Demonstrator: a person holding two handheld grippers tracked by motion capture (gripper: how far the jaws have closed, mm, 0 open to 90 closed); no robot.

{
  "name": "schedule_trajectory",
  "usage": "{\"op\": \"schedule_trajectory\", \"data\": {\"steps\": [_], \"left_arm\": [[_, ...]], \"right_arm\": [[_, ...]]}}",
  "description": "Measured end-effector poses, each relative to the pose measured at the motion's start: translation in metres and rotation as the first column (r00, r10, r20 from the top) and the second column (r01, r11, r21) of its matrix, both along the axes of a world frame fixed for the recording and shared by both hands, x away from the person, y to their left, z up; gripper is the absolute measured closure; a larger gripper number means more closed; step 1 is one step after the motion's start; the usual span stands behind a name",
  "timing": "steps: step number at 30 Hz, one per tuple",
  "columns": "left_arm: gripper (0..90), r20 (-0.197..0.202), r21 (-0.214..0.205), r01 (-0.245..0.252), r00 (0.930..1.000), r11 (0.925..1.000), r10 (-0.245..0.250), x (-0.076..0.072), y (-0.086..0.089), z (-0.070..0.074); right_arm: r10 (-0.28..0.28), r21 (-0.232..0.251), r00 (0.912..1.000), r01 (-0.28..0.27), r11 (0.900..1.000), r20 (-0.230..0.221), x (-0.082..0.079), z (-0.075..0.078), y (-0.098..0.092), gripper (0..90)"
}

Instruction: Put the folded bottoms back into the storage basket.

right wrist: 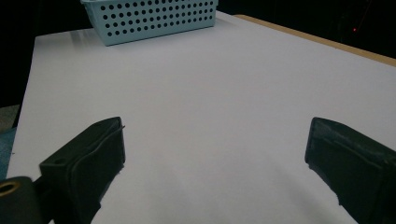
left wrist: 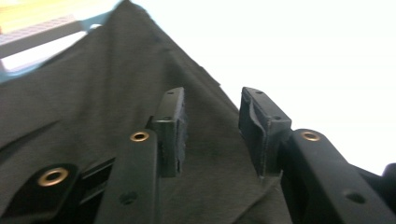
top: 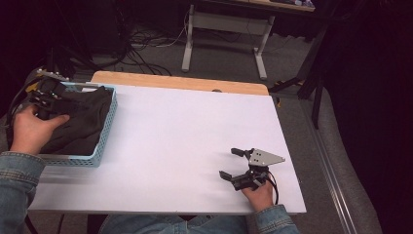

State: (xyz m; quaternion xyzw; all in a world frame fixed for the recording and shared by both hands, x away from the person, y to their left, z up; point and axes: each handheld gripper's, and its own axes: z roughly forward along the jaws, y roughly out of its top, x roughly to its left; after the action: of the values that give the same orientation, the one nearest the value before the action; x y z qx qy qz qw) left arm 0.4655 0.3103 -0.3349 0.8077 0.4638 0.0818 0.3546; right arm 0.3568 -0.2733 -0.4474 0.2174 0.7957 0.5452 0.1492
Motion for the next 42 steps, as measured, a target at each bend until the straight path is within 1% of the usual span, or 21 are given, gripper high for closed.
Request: {"op": "schedule_trajectory", "data": {"steps": [3, 4, 5, 7, 9, 10, 14, 15, 20, 25, 27, 28, 29, 31, 34, 35, 36, 38, 40, 41, 42], "left_arm": [[68.2, 0.004, -0.006, 0.025, 0.9997, 0.9997, -0.025, -0.004, -0.006, 0.0], [68.2, 0.007, -0.014, 0.044, 0.999, 0.9989, -0.044, -0.006, -0.009, 0.0], [75.0, 0.01, -0.019, 0.072, 0.9973, 0.9972, -0.072, -0.008, -0.013, -0.001], [79.8, 0.0, -0.025, 0.101, 0.9949, 0.9946, -0.101, -0.01, -0.019, -0.002], [82.7, -0.008, -0.031, 0.109, 0.994, 0.9936, -0.109, -0.01, -0.023, -0.004], [84.0, -0.016, -0.017, 0.13, 0.9914, 0.9914, -0.13, -0.01, -0.028, -0.007], [88.0, -0.04, 0.008, 0.141, 0.9892, 0.9899, -0.141, -0.009, -0.035, -0.012], [88.6, -0.051, 0.029, 0.143, 0.9886, 0.9893, -0.141, -0.009, -0.036, -0.015], [89.8, -0.068, 0.06, 0.136, 0.989, 0.9889, -0.132, -0.01, -0.035, -0.019], [89.8, -0.094, 0.097, 0.147, 0.986, 0.9844, -0.138, -0.009, -0.034, -0.023], [89.8, -0.12, 0.118, 0.159, 0.9822, 0.9803, -0.144, -0.01, -0.033, -0.026], [89.9, -0.12, 0.118, 0.159, 0.9822, 0.9803, -0.144, -0.01, -0.033, -0.026], [89.9, -0.159, 0.17, 0.16, 0.9783, 0.9725, -0.133, -0.01, -0.034, -0.031], [89.9, -0.186, 0.208, 0.175, 0.973, 0.9624, -0.137, -0.009, -0.035, -0.04], [89.9, -0.22, 0.192, 0.186, 0.965, 0.9635, -0.143, -0.009, -0.033, -0.047], [89.9, -0.22, 0.192, 0.186, 0.965, 0.9635, -0.143, -0.009, -0.033, -0.047], [89.9, -0.239, 0.186, 0.186, 0.9611, 0.9649, -0.139, -0.008, -0.031, -0.051], [89.9, -0.253, 0.186, 0.185, 0.958, 0.9649, -0.135, -0.008, -0.03, -0.055], [89.9, -0.276, 0.192, 0.194, 0.9514, 0.9621, -0.136, -0.008, -0.031, -0.059], [89.9, -0.276, 0.203, 0.199, 0.951, 0.9589, -0.138, -0.007, -0.032, -0.061], [89.9, -0.279, 0.204, 0.198, 0.9504, 0.9589, -0.137, -0.008, -0.032, -0.063]], "right_arm": [[0.001, 0.001, 1.0, -0.001, 1.0, 0.0, 0.0, 0.0, 0.0, 5.4], [0.001, 0.0, 1.0, -0.001, 1.0, 0.001, 0.0, 0.0, 0.0, 5.4], [0.001, 0.0, 1.0, -0.001, 1.0, 0.002, 0.0, 0.0, 0.0, 5.4], [0.001, 0.0, 1.0, -0.001, 1.0, 0.001, 0.0, 0.0, 0.0, 5.4], [0.002, -0.002, 1.0, -0.002, 1.0, 0.001, 0.0, 0.0, 0.0, 5.4], [0.002, -0.001, 1.0, -0.002, 1.0, 0.001, 0.0, 0.0, 0.0, 5.4], [0.001, -0.001, 1.0, -0.001, 1.0, 0.001, 0.0, 0.0, 0.0, 5.4], [0.001, -0.001, 1.0, -0.001, 1.0, 0.001, 0.0, 0.0, 0.0, 5.4], [0.002, -0.001, 1.0, -0.002, 1.0, 0.001, 0.0, 0.0, 0.0, 5.5], [0.002, -0.002, 1.0, -0.002, 1.0, 0.001, 0.0, 0.0, 0.0, 5.5], [0.002, -0.002, 1.0, -0.002, 1.0, 0.001, 0.0, 0.0, 0.0, 5.5], [0.002, -0.002, 1.0, -0.002, 1.0, 0.001, 0.0, 0.0, 0.0, 5.5], [0.002, -0.002, 1.0, -0.002, 1.0, 0.001, 0.0, 0.0, 0.0, 5.5], [0.002, -0.001, 1.0, -0.002, 1.0, 0.001, 0.0, 0.0, 0.0, 5.5], [0.003, -0.001, 1.0, -0.003, 1.0, 0.001, 0.0, 0.0, 0.0, 5.5], [0.003, -0.001, 1.0, -0.003, 1.0, 0.001, 0.0, 0.0, 0.0, 5.5], [0.003, -0.002, 1.0, -0.003, 1.0, 0.0, 0.0, 0.0, 0.0, 5.5], [0.003, -0.002, 1.0, -0.003, 1.0, 0.0, 0.0, 0.0, 0.0, 5.5], [0.002, -0.002, 1.0, -0.002, 1.0, 0.0, 0.0, 0.0, 0.001, 5.6], [0.002, -0.002, 1.0, -0.002, 1.0, 0.0, 0.0, 0.0, 0.0, 5.6], [0.002, -0.002, 1.0, -0.002, 1.0, 0.0, 0.0, 0.0, 0.001, 5.6]]}}
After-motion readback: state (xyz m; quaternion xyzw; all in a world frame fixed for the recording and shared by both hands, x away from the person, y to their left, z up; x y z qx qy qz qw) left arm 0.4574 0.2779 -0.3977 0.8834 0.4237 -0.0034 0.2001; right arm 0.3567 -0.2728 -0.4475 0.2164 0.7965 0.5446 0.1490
